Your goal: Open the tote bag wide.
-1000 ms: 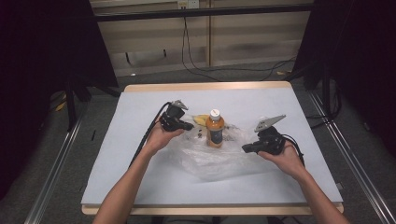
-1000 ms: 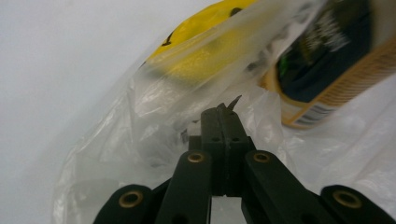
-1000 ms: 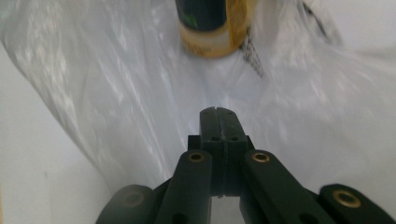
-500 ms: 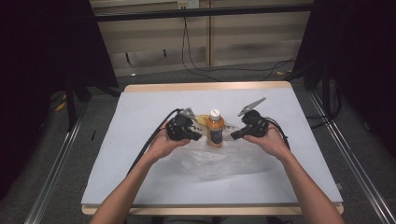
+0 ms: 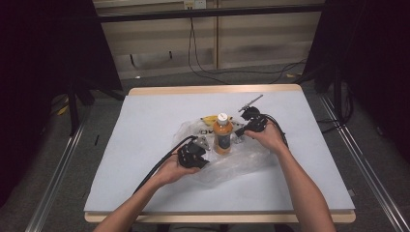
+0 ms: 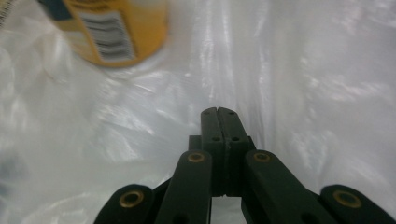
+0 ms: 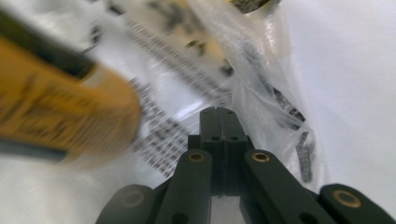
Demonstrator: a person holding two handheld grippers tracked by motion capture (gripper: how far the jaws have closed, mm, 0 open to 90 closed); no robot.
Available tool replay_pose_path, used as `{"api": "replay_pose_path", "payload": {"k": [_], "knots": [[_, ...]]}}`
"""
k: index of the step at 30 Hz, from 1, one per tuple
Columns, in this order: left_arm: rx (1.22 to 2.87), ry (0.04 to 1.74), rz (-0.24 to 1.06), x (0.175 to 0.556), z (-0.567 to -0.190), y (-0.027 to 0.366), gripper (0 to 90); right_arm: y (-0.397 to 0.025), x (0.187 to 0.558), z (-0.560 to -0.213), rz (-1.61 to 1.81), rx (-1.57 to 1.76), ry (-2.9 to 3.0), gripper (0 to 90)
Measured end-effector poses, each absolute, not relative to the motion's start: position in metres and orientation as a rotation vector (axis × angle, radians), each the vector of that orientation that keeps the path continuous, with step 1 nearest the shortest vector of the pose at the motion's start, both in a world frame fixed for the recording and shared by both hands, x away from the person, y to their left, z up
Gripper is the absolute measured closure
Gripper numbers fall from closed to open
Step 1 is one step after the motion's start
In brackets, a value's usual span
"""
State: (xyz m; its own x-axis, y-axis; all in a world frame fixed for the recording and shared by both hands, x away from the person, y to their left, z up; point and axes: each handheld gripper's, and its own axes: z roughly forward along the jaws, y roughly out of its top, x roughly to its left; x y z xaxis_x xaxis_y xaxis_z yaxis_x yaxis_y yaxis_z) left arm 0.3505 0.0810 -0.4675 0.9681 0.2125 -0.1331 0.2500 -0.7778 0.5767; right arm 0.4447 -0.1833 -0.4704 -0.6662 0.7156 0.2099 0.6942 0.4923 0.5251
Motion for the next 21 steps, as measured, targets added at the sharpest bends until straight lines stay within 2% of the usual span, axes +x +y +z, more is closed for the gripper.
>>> {"api": "replay_pose_path", "payload": {"k": [10, 16, 21], "knots": [[2.462, 0.317, -0.108, 0.344, -0.47, 0.093, 90.0, -0.194, 0.454, -0.475, 0.93, 1.347, 2.519, 90.0], [2.404, 0.387, -0.119, 0.346, -0.472, 0.102, 90.0, -0.191, 0.447, -0.47, 0.958, 1.328, 2.522, 90.0], [2.259, 0.446, -0.116, 0.351, -0.463, 0.113, 90.0, -0.19, 0.431, -0.452, 1.089, 1.281, 2.468, 90.0]]}}
